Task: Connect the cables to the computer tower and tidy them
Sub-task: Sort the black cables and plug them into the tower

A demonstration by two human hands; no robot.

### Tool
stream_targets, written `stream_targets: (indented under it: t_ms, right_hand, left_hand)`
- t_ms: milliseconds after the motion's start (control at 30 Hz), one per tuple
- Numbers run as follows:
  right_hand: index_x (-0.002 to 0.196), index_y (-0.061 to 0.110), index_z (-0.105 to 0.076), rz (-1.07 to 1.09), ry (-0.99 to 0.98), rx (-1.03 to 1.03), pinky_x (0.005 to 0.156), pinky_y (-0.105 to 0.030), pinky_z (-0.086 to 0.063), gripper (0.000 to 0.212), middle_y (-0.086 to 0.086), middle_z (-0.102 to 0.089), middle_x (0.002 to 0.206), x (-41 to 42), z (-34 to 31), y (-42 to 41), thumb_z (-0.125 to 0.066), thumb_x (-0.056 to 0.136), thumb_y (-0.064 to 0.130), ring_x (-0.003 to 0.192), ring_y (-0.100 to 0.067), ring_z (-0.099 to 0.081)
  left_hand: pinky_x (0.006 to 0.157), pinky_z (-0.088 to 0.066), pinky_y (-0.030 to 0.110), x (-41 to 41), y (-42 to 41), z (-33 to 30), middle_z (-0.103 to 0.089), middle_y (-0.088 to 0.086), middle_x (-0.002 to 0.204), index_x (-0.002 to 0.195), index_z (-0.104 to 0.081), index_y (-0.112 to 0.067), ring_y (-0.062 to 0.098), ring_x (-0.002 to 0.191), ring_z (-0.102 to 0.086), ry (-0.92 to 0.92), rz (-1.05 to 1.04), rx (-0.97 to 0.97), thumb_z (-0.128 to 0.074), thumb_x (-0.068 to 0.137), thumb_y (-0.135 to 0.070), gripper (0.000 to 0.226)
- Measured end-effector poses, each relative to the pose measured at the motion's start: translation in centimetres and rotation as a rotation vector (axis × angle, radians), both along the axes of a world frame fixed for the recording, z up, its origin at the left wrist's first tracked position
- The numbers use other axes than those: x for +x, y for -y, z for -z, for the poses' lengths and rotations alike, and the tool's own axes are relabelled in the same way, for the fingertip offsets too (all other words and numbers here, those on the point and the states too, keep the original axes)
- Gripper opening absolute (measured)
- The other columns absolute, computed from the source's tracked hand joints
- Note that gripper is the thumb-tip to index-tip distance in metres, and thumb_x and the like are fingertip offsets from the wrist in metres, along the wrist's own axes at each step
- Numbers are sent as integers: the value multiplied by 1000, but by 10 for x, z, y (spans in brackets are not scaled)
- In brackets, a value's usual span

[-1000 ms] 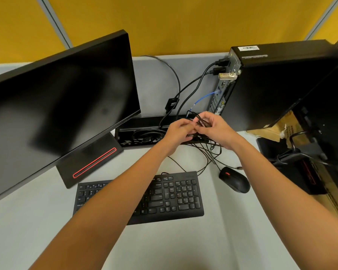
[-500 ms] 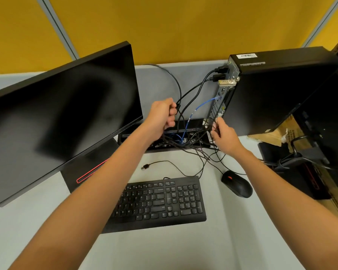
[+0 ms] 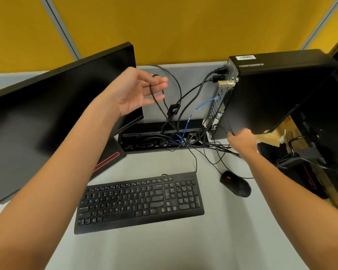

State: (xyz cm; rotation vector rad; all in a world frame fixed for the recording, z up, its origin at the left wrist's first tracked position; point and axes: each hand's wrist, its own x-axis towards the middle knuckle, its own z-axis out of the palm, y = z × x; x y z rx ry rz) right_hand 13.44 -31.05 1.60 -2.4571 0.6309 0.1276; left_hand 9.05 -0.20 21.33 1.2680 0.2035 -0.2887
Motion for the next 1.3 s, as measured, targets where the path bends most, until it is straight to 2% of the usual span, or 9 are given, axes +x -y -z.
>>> stream_targets:
  t_ms: [167,267,400,467,600,767,967,1133,1300]
  right_hand:
    - [83,11,-45,-66,237,89,60,-29,-39,24,-9,-55,89,-11,-14,-29,-69,78,15,76,-24,-53]
    - [88,11,-46,-435,456,38,56,-30,-39,27,-3,-45,95,-25,-20,-59,-59,71,-6,73,-18,-47]
    - [108,14,-60,-1024,-12,-266,93,-37,-41,32,-2,-53,115,-27,-3,-84,-61,77,5,107,-23,-53]
    - [87,6,-65,-976,-169,-47,80,-30,-47,15,-5,-64,94,-24,-6,-86,-51,85,3,94,-24,-62]
    - [74,6,-63,-781,-273,410,64,-26,-41,35,-2,-44,52,-16,-40,-77,-39,97,14,52,-16,-44]
    - [68,14,-58,-516,289,494,56,-22,-31,33,11,-42,51,-4,-98,-69,-47,97,27,43,3,-37]
    - [75,13,-50,-44,650,-54,56,-28,-27,37,-1,-50,65,-2,-84,-41,-34,101,34,60,-17,-45]
    - [87,7,-51,133,616,-194,50,-30,-22,38,-8,-49,67,-21,-29,-3,-28,104,32,60,-27,-46]
    - [113,7,-56,-279,-3,-367,75,-38,-44,33,-17,-62,107,-37,11,-13,-35,101,30,95,-34,-57]
  left_hand:
    - [85,-56,41,-4,30,-3,-62,18,122,102,-55,9,23,108,-65,150,10,79,-30,74,29,42]
    - [87,-55,45,0,49,-3,-53,24,126,85,-44,-4,27,110,-63,81,-211,-45,-26,72,32,43]
    - [91,-53,41,7,62,-16,-52,13,84,82,-39,-8,28,112,-62,28,-351,-110,-27,77,31,42]
    - [82,-57,35,7,58,-19,-58,17,85,90,-44,-4,25,104,-65,-7,-284,-51,-34,80,26,33]
    - [59,-48,22,9,39,-12,-69,19,102,94,-48,-3,15,76,-64,-81,-250,67,-43,80,15,24]
    - [49,-36,18,6,35,1,-71,14,92,89,-46,-4,9,60,-47,-143,-214,173,-36,84,5,14]
    - [56,-43,23,-3,20,33,-53,1,75,98,-66,-12,12,62,-43,-124,-108,815,-61,88,-27,19]
    - [47,-36,12,-3,-13,39,-54,-5,70,95,-72,-17,6,61,-46,30,-529,703,-60,84,-10,18]
    - [61,-48,24,2,-4,14,-62,4,77,110,-63,-9,13,66,-55,260,-368,395,-64,81,-1,30]
